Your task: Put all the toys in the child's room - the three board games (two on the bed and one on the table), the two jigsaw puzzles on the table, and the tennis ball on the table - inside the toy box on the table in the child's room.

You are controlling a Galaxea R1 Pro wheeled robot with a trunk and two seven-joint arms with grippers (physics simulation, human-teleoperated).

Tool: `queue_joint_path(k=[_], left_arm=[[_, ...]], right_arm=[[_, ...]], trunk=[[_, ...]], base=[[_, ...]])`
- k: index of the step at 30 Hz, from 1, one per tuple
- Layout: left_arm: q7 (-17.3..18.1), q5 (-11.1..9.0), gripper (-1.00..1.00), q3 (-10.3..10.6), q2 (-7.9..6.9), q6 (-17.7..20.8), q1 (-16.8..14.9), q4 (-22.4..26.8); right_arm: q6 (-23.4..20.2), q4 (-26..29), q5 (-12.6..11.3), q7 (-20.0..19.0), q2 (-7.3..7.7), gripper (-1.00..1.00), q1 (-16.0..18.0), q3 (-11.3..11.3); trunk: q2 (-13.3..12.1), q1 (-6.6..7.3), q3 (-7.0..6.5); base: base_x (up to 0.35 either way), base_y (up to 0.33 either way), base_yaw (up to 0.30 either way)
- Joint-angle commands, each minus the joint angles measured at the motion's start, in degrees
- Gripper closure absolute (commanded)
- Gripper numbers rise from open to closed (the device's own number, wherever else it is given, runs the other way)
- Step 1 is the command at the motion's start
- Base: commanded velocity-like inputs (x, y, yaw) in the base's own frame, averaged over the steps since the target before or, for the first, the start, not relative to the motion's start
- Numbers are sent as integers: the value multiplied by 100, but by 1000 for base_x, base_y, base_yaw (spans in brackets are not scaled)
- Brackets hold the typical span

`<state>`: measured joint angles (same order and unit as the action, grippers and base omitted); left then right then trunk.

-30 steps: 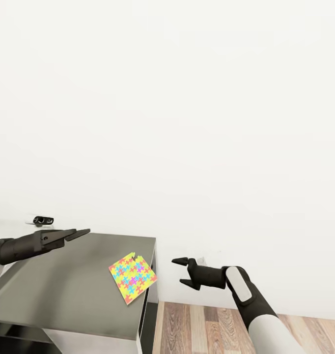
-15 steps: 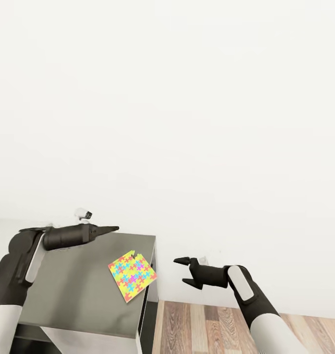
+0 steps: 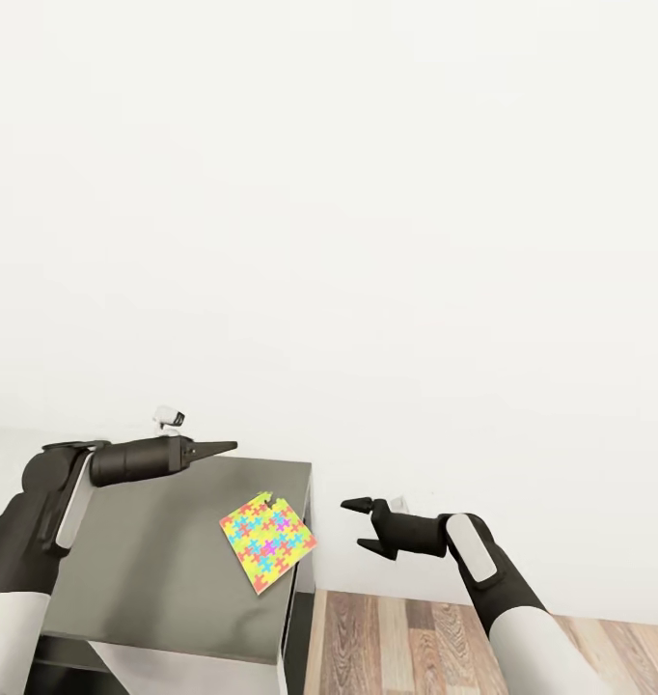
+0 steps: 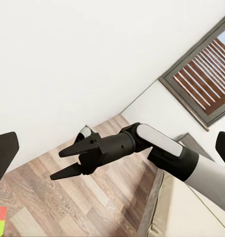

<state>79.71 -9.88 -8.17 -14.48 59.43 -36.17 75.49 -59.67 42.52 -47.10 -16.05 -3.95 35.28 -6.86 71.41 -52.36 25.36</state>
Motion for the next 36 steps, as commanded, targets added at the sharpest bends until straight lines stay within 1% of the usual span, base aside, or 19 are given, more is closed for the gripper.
queue_joint_path(k=[1, 6, 12, 21, 36], left_arm=[[10, -17, -100, 0, -2, 57, -3, 0], [9, -23, -100, 0, -2, 57, -4, 1], [12, -32, -100, -6, -2, 57, -4, 1], [21, -52, -100, -37, -3, 57, -4, 1], [20, -58, -100, -53, -2, 57, -4, 1]], right_arm=[[-33, 1, 60, -47, -8, -100, 5, -33], [-33, 2, 59, -43, -9, -100, 5, -32], [-33, 2, 52, -31, -10, -100, 5, -27], [-33, 2, 60, -31, -2, -100, 5, -26], [-33, 2, 69, -27, 30, -100, 14, -31]], trunk=[[4, 0, 6], [4, 0, 6], [4, 0, 6], [4, 0, 6], [606, -330, 276]], base=[[0, 87, 0], [0, 61, 0], [0, 155, 0], [0, 15, 0], [0, 0, 0]])
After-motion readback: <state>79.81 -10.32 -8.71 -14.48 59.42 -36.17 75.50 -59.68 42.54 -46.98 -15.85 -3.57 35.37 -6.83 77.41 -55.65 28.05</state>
